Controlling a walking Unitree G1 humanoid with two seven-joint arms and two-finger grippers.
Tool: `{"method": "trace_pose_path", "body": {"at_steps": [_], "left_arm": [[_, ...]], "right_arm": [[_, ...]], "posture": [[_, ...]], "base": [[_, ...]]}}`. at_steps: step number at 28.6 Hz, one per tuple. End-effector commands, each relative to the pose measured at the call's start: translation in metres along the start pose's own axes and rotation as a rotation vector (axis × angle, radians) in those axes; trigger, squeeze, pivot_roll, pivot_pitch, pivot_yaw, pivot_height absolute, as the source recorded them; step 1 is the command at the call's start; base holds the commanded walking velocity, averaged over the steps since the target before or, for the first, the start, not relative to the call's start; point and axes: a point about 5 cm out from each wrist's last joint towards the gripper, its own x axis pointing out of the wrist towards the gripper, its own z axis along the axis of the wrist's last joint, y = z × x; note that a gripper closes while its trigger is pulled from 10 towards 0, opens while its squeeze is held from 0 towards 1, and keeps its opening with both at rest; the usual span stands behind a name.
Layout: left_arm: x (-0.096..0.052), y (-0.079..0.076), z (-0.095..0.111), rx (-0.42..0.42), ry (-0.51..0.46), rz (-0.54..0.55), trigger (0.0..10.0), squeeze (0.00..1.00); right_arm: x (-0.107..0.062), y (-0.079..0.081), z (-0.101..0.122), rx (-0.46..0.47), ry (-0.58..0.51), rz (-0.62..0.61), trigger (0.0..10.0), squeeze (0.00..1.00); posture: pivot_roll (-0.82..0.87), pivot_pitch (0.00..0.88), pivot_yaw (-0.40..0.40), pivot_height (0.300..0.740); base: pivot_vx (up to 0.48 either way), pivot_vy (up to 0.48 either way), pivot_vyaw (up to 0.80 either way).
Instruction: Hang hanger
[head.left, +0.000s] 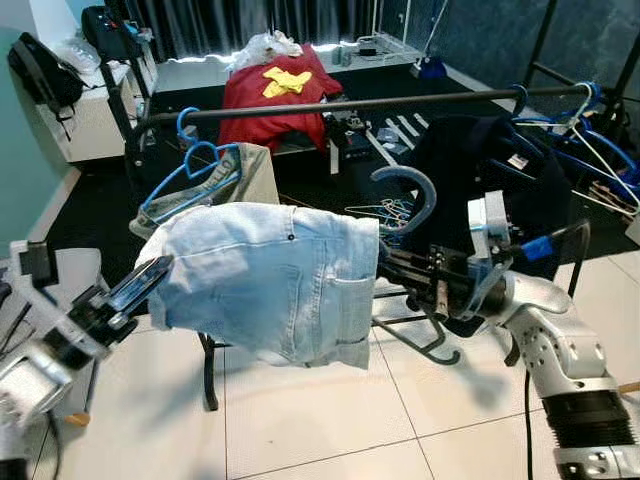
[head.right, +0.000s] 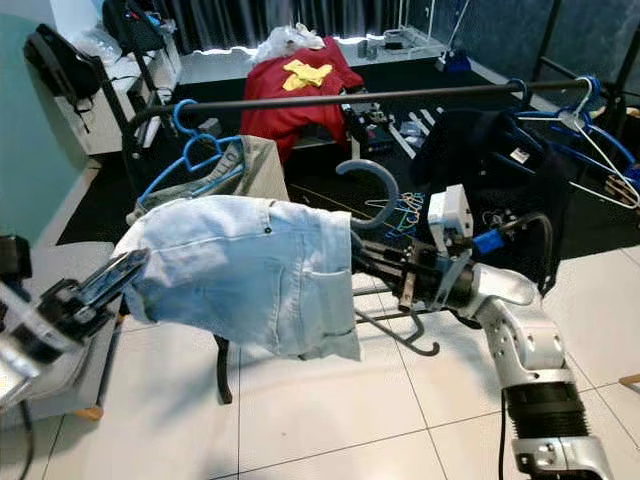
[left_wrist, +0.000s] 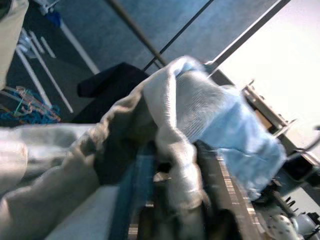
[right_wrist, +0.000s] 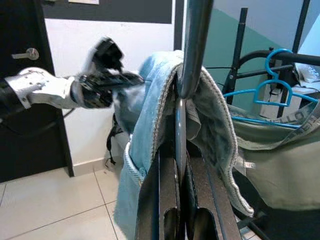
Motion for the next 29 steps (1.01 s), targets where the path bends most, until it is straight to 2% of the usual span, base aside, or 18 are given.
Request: {"method": "trace_pose_path", "body": {"at_steps": [1,7,10,11,12,14,15,19,20,21,22,23,24,25,26,27,28,29], "left_arm": [[0.0,0.01,-0.01,0.006,0.0,0.095,0.0,0.0],[0.003,0.017,-0.013,-0.004,-0.034,0.144,0.0,0.0],[0.002,0.007,-0.017,-0.062,-0.006,0.052,0.0,0.0],[0.002,0.007,-0.017,-0.062,-0.006,0.052,0.0,0.0],[-0.003,0.001,-0.021,-0.104,-0.008,0.009,0.0,0.0],[-0.003,0.001,-0.021,-0.104,-0.008,0.009,0.0,0.0],[-0.008,-0.005,-0.031,-0.128,0.006,-0.02,0.0,0.0],[-0.008,-0.005,-0.031,-0.128,0.006,-0.02,0.0,0.0],[-0.012,-0.014,-0.048,-0.129,0.07,-0.041,0.0,0.0],[-0.012,-0.014,-0.048,-0.129,0.07,-0.041,0.0,0.0],[-0.004,-0.018,-0.073,-0.056,0.167,-0.005,0.0,0.0],[-0.004,-0.018,-0.073,-0.056,0.167,-0.005,0.0,0.0],[0.008,-0.019,-0.089,0.038,0.212,0.033,0.0,0.0],[0.008,-0.019,-0.089,0.038,0.212,0.033,0.0,0.0],[0.021,-0.019,-0.097,0.113,0.22,0.049,0.0,0.0],[0.035,-0.014,-0.095,0.175,0.169,0.099,0.0,0.0],[0.035,-0.014,-0.095,0.175,0.169,0.099,0.0,0.0],[0.047,-0.01,-0.085,0.208,0.103,0.136,0.0,0.0]], "right_arm": [[0.006,0.006,0.005,0.0,-0.057,0.029,0.0,0.0],[0.012,0.013,0.003,0.026,-0.09,0.036,0.0,0.0],[0.015,0.016,0.003,0.036,-0.121,0.031,0.0,0.0],[0.015,0.016,0.003,0.036,-0.121,0.031,0.0,0.0],[0.017,0.017,0.003,0.04,-0.136,0.026,0.0,0.0],[0.017,0.017,0.003,0.04,-0.136,0.026,0.0,0.0],[0.018,0.019,0.003,0.043,-0.148,0.021,0.0,0.0],[0.018,0.019,0.003,0.043,-0.148,0.021,0.0,0.0],[0.02,0.02,0.002,0.049,-0.157,0.016,0.0,0.0],[0.02,0.02,0.002,0.049,-0.157,0.016,0.0,0.0],[0.022,0.021,0.002,0.057,-0.167,0.017,0.0,0.0],[0.022,0.021,0.002,0.057,-0.167,0.017,0.0,0.0],[0.025,0.021,0.002,0.065,-0.178,0.02,0.0,0.0],[0.025,0.021,0.002,0.065,-0.178,0.02,0.0,0.0],[0.027,0.022,0.002,0.073,-0.184,0.026,0.0,0.0],[0.029,0.023,0.002,0.08,-0.187,0.032,0.0,0.0],[0.029,0.023,0.002,0.08,-0.187,0.032,0.0,0.0],[0.029,0.024,0.001,0.088,-0.183,0.038,0.0,0.0]], "posture": [[-0.05,0.049,0.051,0.74],[-0.05,0.044,0.046,0.74],[-0.04,0.039,0.053,0.74],[-0.04,0.039,0.053,0.74],[-0.05,0.036,0.062,0.74],[-0.05,0.036,0.062,0.74],[-0.05,0.039,0.06,0.74],[-0.05,0.039,0.06,0.74],[-0.04,0.043,0.054,0.74],[-0.04,0.043,0.054,0.74],[-0.04,0.049,0.031,0.74],[-0.04,0.049,0.031,0.74],[-0.04,0.047,0.024,0.74],[-0.04,0.047,0.024,0.74],[-0.04,0.047,0.023,0.74],[-0.04,0.05,0.023,0.74],[-0.04,0.05,0.023,0.74],[-0.04,0.049,0.023,0.74]], "base": [[0.0,0.0,0.0],[0.0,0.0,0.0],[0.0,0.0,0.0],[0.0,0.0,0.0],[0.0,0.0,0.0],[0.0,0.0,0.0],[0.0,0.0,0.0],[0.0,0.0,0.0],[0.0,0.0,0.0],[0.0,0.0,0.0],[0.0,0.0,0.0],[0.0,0.0,0.0],[0.0,0.0,0.0],[0.0,0.0,0.0],[0.0,0.0,0.0],[0.0,0.0,0.0],[0.0,0.0,0.0],[0.0,0.0,0.0]]}}
